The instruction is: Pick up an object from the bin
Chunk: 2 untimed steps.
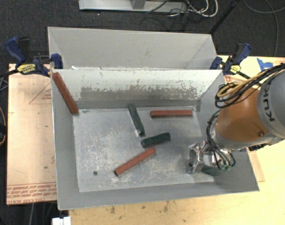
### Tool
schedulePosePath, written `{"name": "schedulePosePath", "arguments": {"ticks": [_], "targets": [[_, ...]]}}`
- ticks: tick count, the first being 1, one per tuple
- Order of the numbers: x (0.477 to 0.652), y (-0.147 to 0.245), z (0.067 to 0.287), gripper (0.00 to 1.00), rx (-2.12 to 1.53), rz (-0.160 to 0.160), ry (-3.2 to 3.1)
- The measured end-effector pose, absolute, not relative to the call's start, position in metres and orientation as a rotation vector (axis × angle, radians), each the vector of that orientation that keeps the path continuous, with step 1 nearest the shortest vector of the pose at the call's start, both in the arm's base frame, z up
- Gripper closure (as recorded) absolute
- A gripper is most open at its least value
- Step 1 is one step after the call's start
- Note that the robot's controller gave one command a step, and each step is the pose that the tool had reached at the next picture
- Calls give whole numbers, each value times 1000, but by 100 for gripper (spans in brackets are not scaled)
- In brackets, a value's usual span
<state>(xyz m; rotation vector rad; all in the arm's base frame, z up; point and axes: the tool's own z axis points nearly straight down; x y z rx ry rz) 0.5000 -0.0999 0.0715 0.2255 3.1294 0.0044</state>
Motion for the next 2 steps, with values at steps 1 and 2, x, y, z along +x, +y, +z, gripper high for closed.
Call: {"name": "schedulePosePath", "arguments": {"ticks": [1, 2], "targets": [[500, -100, 71, 100, 225, 4, 3129], [519, -91, 162, 0, 118, 1, 3141]]}}
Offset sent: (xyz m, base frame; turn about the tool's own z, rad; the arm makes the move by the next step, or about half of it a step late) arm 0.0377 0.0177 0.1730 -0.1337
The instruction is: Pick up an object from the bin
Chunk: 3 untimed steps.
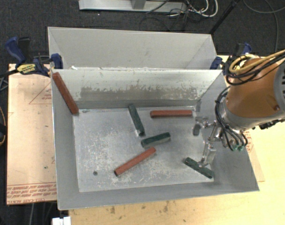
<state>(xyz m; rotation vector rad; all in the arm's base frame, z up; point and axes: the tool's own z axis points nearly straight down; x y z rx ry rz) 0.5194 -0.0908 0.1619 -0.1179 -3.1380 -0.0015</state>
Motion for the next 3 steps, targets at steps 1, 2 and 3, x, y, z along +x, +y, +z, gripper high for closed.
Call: {"name": "schedulePosePath", "arguments": {"ticks": [1, 2, 3], "targets": [[534, -84, 223, 0, -44, -1, -3141], [521, -97, 211, 0, -7, 3, -3158], [491, -119, 150, 0, 66, 0, -3145]]}}
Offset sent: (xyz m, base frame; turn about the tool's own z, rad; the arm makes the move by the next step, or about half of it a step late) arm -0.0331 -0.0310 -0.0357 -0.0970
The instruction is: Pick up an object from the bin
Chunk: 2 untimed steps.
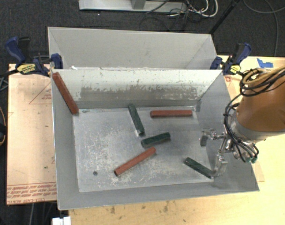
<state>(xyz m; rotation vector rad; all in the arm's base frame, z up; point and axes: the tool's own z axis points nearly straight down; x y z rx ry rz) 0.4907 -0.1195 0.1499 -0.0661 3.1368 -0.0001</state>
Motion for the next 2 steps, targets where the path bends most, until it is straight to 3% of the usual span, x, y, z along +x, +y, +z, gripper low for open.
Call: {"name": "schedulePosePath", "arguments": {"ticks": [1, 2], "targets": [[488, -140, 101, 0, -113, -1, 3136], [496, -131, 70, 100, 324, 2, 3125]]}}
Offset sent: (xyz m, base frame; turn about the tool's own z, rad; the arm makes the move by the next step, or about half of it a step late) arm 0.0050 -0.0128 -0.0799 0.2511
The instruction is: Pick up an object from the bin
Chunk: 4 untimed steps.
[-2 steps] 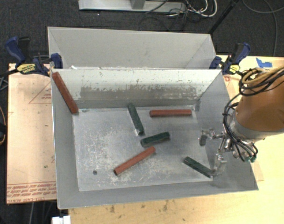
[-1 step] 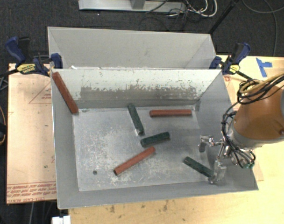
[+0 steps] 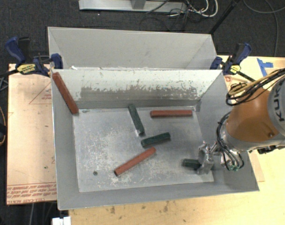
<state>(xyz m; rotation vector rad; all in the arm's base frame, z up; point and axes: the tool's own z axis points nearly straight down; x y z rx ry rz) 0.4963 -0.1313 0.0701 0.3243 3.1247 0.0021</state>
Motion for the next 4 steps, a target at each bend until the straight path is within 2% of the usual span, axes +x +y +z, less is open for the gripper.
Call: {"name": "schedulePosePath", "arguments": {"ticks": [1, 2, 3, 4], "targets": [[496, -131, 70, 100, 324, 2, 3125], [507, -119, 191, 100, 218, 0, 3131], [507, -119, 191, 100, 217, 0, 3132], [498, -124, 236, 100, 234, 3, 3138]]}}
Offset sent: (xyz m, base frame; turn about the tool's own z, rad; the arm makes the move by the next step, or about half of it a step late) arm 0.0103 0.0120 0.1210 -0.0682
